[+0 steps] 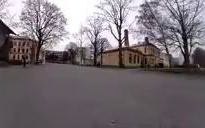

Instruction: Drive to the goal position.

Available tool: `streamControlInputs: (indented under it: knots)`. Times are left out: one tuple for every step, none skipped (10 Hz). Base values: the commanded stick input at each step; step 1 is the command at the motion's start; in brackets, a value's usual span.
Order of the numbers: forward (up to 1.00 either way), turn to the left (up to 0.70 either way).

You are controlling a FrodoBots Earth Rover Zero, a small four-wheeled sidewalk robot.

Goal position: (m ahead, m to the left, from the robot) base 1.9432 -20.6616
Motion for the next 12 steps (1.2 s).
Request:
streamControlInputs:
  knots:
    - [0.00, -1.00]
    - [0.00, -1.00]
    - [0.00, -1.00]
    - [0.00, -1.00]
    - [0.00, -1.00]
    - [0.00, -1.00]
    - [0.00, -1.00]
    - [0.00, -1.00]
    - [0.00, -1.00]
    - [0.00, -1.00]
    - [0.00, -1.00]
    - [0.00, -1.00]
